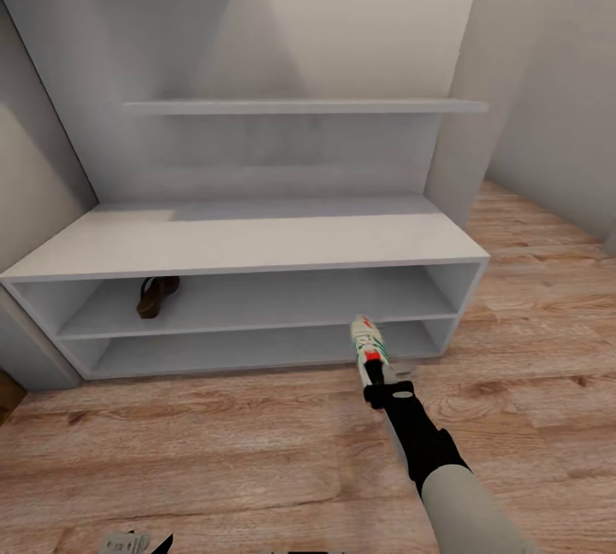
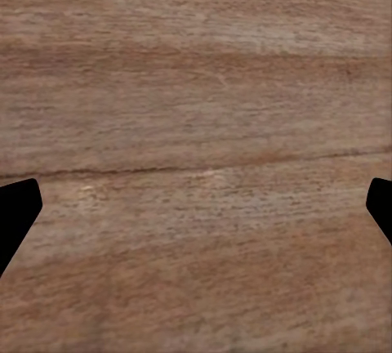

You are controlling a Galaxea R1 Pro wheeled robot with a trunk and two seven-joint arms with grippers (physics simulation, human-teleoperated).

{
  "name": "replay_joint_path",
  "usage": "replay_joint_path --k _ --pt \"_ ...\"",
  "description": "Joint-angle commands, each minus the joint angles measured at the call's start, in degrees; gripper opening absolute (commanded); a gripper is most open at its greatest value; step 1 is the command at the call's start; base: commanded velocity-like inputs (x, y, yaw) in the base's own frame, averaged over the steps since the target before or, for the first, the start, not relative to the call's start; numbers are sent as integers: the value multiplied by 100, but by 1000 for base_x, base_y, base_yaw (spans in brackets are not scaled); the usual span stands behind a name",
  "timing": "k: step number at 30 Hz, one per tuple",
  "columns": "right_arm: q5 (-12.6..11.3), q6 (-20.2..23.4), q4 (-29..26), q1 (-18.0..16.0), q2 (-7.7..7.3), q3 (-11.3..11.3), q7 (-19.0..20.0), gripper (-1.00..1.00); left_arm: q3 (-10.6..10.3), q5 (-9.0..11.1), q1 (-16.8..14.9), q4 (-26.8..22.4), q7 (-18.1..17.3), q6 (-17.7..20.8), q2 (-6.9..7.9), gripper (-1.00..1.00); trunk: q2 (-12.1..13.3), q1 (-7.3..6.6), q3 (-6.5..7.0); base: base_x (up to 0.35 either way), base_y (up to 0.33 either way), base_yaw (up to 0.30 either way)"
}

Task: Pick up the two gym shoes and the two sandals from the corridor floor and place them onto the hallstand (shoe rack) in the corridor, making sure they are on the rack and not on the floor. Arrange them so the two gym shoes are next to each other and the two sandals are next to each other.

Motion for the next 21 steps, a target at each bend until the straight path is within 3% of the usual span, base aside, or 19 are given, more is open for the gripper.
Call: replay_joint_path --k 1,9,15,21 --pt "24 60 -8 -39 19 -22 -38 -100 49 -60 -5 4 -19 -31 -3 100 -2 -1 -5 0 0 0" --pt "-44 228 -18 -343 41 -16 -513 -100 48 -60 -4 4 -16 -30 -6 100 -2 -1 -5 0 0 0" --pt "-351 263 -19 -541 41 -12 -659 -100 46 -60 -4 4 -16 -24 -14 100 -2 -1 -5 0 0 0" --pt "-509 265 -52 -629 41 -17 -750 -100 39 -60 -4 0 -11 -22 -17 100 -2 -1 -5 0 0 0"
